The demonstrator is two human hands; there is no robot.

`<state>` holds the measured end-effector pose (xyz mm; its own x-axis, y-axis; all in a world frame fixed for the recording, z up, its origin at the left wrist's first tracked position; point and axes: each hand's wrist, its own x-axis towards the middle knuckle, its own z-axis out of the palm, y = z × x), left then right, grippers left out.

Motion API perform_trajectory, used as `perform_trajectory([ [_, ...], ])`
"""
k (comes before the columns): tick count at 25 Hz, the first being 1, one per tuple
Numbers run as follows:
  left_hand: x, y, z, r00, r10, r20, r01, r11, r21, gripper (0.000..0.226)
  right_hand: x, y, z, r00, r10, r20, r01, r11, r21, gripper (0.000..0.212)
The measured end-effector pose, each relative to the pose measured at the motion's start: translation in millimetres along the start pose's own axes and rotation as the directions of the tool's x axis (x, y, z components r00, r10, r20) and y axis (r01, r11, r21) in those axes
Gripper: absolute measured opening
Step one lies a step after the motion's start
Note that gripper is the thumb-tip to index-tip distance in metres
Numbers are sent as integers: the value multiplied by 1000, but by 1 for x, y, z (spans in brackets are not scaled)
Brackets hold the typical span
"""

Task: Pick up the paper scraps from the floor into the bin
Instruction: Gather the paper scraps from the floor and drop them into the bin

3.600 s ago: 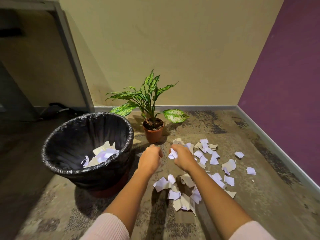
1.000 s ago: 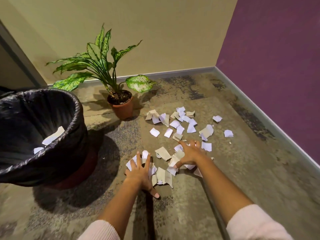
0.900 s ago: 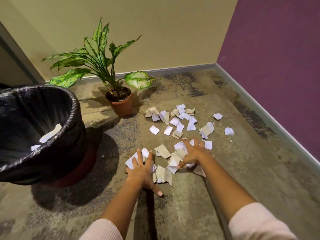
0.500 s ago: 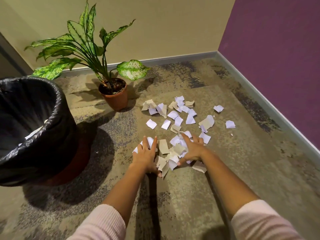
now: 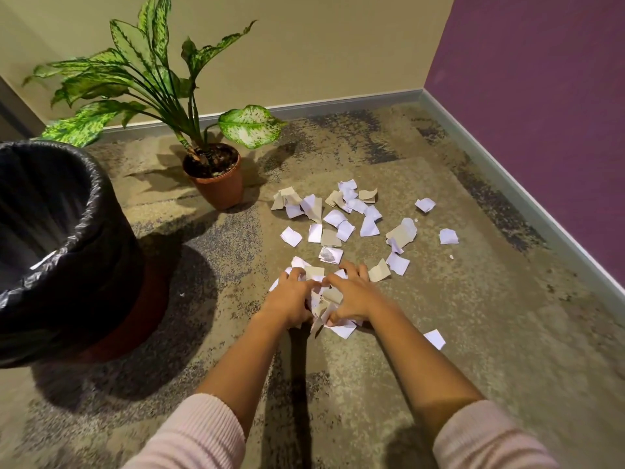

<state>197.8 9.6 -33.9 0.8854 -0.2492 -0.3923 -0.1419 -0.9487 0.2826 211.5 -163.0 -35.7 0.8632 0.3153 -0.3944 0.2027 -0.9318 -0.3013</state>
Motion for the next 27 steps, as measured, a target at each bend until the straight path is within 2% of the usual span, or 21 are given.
perform_trajectory([
  [5, -7, 4, 8, 989, 8, -149, -22, 996, -90, 41, -8, -6, 13, 999, 3, -51, 0, 998, 66, 51],
  [10, -16, 10, 7, 981, -63, -184, 43, 993, -110, 24, -18, -17, 18, 999, 11, -46, -5, 992, 123, 35],
  [16, -36, 9, -1, 975, -115, -190, 72, 973, -219, 18, -26, -30, 14, 996, 74, -56, -56, 959, 279, 49],
  [21, -53, -1, -33, 946, -199, -255, 121, 949, -292, 14, -33, -39, -19, 977, 166, -134, -86, 882, 462, 45],
  [24, -67, -11, -62, 925, -228, -304, 138, 947, -291, 18, -37, -49, -47, 964, 207, -166, -96, 856, 508, 54],
  [27, -79, -19, -94, 898, -235, -372, 140, 954, -263, 11, -41, -71, -77, 953, 199, -228, -55, 855, 516, 45],
])
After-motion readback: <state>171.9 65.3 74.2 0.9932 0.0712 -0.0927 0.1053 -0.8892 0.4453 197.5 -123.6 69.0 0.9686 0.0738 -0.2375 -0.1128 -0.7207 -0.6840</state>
